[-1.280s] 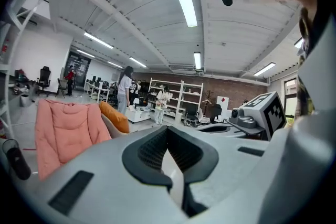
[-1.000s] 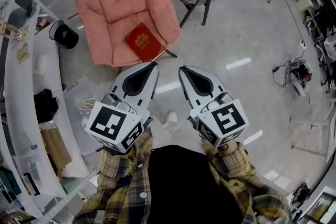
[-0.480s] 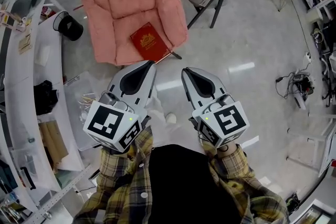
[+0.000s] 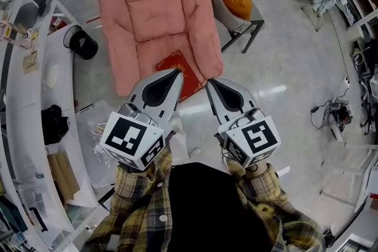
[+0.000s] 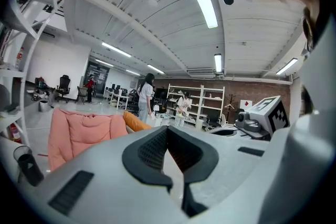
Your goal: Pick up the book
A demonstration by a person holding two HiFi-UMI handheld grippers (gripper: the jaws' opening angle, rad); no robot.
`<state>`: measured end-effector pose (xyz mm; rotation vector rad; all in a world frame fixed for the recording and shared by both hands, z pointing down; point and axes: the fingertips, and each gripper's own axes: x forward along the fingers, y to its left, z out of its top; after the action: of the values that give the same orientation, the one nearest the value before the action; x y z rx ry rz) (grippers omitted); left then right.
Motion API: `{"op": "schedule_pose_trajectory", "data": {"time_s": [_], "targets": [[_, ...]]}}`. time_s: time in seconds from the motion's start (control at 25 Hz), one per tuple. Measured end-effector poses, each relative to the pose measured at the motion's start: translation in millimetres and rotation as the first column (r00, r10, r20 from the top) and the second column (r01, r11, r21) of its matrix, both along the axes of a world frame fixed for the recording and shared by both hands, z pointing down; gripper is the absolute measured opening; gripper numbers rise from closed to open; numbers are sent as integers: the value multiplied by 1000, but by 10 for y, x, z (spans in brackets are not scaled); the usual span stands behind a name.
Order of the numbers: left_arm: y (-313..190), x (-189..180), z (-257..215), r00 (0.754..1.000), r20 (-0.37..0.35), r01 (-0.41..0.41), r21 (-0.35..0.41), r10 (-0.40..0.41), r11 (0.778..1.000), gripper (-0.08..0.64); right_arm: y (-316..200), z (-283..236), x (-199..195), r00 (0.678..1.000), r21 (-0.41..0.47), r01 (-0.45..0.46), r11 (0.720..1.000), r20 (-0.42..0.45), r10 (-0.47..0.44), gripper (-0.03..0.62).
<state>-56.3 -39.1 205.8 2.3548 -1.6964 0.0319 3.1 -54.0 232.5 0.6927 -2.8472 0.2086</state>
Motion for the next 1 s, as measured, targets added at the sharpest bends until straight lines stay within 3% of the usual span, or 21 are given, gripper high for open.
{"op": "schedule_pose_trajectory", "data": {"time_s": [0.44,1.0], "targets": [[-424,-511,53,999,3,-37,-14,37,999,3,-525,0,-448,998,-16,-55,998,-4,55,15],[-740,-658,473,997,-49,60,-131,-67,990,3,-889,380,-700,996,-114,50,992,-69,-58,16]]}}
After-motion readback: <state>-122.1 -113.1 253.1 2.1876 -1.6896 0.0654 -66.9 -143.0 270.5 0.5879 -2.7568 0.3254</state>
